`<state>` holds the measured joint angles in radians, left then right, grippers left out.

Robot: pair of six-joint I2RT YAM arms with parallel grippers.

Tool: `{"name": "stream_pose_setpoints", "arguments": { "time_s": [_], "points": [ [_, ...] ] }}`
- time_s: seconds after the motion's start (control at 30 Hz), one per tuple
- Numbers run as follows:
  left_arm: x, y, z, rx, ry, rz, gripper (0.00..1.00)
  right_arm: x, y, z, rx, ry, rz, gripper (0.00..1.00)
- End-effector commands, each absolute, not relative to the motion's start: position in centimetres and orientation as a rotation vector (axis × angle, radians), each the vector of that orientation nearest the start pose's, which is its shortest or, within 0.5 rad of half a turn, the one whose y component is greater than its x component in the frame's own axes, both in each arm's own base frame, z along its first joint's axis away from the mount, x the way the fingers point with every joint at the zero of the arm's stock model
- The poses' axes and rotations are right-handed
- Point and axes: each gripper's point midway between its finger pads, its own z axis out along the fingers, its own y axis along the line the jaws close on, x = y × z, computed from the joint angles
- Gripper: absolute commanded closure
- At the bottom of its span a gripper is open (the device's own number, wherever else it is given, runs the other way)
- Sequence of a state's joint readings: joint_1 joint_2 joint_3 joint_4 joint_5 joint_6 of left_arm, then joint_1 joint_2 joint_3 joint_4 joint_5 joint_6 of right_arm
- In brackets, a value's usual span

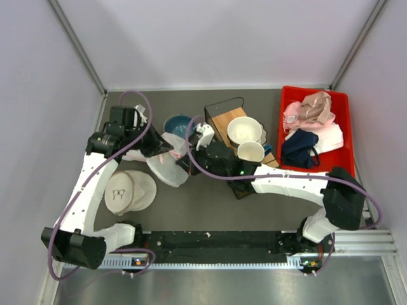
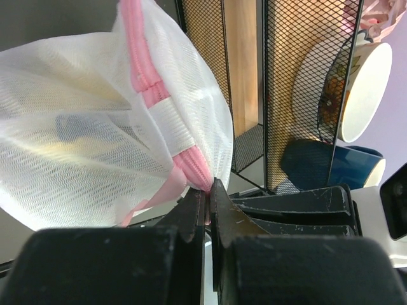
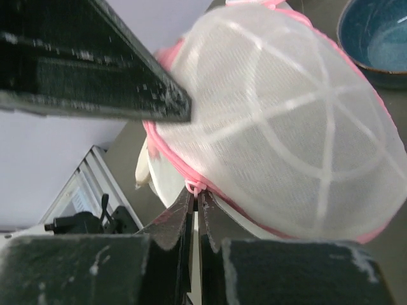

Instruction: Unzip the laundry bag and remove the bra

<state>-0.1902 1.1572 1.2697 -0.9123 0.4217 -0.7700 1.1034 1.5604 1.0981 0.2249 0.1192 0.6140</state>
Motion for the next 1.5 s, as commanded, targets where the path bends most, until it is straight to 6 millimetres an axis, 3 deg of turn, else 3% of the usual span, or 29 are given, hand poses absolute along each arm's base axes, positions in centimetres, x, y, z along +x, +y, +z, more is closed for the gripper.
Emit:
{"name": "stream_pose_setpoints", "arguments": {
  "time_s": [0.0, 0.13, 0.27, 0.37, 0.47, 0.5, 0.57, 0.67, 0.73, 0.77, 0.83, 0.87, 0.97, 1.1, 1.27, 1.3, 1.37, 1.43, 1.47],
  "points": [
    [27.5, -14.8, 27.9, -0.427, 2.373, -0.925, 1.00, 20.0, 42.8, 22.3, -0.436, 1.933, 1.118, 1.00],
    [28.5, -14.5, 26.4, -0.442, 2.394, -0.904, 1.00, 16.7, 42.0, 20.2, -0.597, 1.986, 1.092, 1.00],
    [30.8, -14.3, 23.1, -0.466, 2.431, -0.850, 1.00, 13.9, 42.7, 20.4, -0.761, 1.971, 1.060, 1.00],
    [32.7, -14.4, 19.2, -0.503, 2.500, -0.813, 1.00, 13.1, 44.2, 20.9, -0.789, 1.970, 1.084, 1.00],
    [33.7, -16.0, 17.6, -0.490, 2.582, -0.907, 1.00, 13.5, 45.3, 20.8, -0.756, 1.986, 1.098, 1.00],
    [33.9, -16.7, 18.3, -0.458, 2.576, -0.959, 1.00, 13.7, 45.4, 20.8, -0.741, 1.991, 1.085, 1.00],
    [33.6, -16.7, 19.3, -0.428, 2.557, -0.969, 0.74, 14.2, 45.8, 20.7, -0.716, 1.999, 1.070, 1.00],
    [32.2, -16.0, 21.5, -0.403, 2.518, -0.940, 0.26, 14.7, 46.0, 20.4, -0.700, 2.010, 1.050, 1.00],
    [30.8, -15.8, 21.8, -0.425, 2.519, -0.946, 0.18, 14.6, 46.2, 20.2, -0.703, 2.014, 1.051, 1.00],
    [29.9, -15.8, 23.0, -0.431, 2.485, -0.963, 0.17, 14.7, 46.3, 20.1, -0.701, 2.017, 1.051, 1.00],
    [28.6, -15.3, 22.7, -0.460, 2.487, -0.946, 0.16, 14.6, 46.5, 20.2, -0.703, 2.009, 1.062, 1.00],
    [27.8, -15.2, 23.5, -0.465, 2.462, -0.950, 0.16, 14.7, 46.5, 20.2, -0.698, 2.009, 1.064, 1.00],
    [25.8, -15.1, 23.1, -0.521, 2.469, -0.977, 0.17, 14.7, 46.5, 20.2, -0.693, 2.009, 1.064, 1.00],
    [23.6, -15.4, 21.4, -0.596, 2.493, -1.037, 0.20, 14.7, 46.4, 20.0, -0.691, 2.014, 1.061, 1.00],
    [22.6, -15.8, 20.2, -0.613, 2.503, -1.095, 0.29, 14.7, 46.5, 19.7, -0.689, 2.023, 1.061, 1.00],
    [22.4, -16.1, 20.0, -0.611, 2.513, -1.113, 0.33, 14.6, 46.5, 19.5, -0.690, 2.026, 1.061, 1.00],
    [22.5, -16.5, 20.1, -0.592, 2.506, -1.148, 0.59, 14.6, 46.6, 19.3, -0.690, 2.035, 1.057, 1.00],
    [22.8, -16.8, 20.3, -0.575, 2.505, -1.168, 0.97, 14.7, 46.5, 19.2, -0.691, 2.043, 1.053, 1.00],
    [22.9, -16.7, 20.2, -0.555, 2.514, -1.150, 1.00, 14.6, 46.5, 19.2, -0.696, 2.043, 1.051, 1.00]
  ]
}}
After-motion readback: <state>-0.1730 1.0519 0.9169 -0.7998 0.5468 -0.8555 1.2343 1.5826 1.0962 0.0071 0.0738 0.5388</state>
